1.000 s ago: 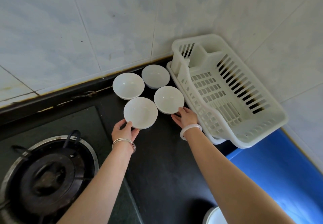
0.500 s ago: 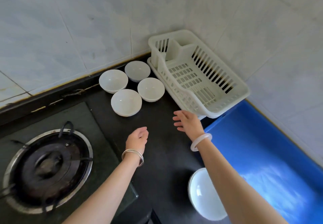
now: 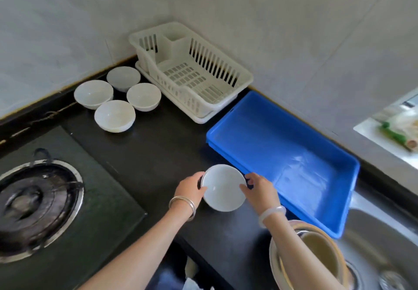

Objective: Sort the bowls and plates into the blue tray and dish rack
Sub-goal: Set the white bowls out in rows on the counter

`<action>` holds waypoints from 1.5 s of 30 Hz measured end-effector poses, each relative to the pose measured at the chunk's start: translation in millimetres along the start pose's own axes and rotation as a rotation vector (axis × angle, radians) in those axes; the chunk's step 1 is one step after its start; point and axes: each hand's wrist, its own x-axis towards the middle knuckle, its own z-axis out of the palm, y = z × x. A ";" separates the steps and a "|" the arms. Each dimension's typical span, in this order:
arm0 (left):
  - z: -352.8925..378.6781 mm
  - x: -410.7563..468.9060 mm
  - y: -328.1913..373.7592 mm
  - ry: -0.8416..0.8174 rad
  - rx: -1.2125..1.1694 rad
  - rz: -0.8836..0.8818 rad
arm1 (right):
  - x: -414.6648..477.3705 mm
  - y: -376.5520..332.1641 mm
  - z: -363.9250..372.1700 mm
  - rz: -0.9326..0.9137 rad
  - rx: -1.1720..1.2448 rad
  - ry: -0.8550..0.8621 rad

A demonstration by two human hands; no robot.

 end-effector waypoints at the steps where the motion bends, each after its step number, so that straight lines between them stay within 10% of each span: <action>1: 3.6 -2.1 -0.9 -0.001 0.006 -0.008 | -3.2 3.3 2.2 0.019 0.012 0.002; 25: 10.5 1.2 -13.9 -0.186 -0.834 -0.281 | -5.5 6.5 -12.4 0.120 0.270 0.112; 45: -115.7 23.9 -56.9 0.350 -1.151 -0.326 | 71.4 -109.5 -13.1 0.048 0.679 0.002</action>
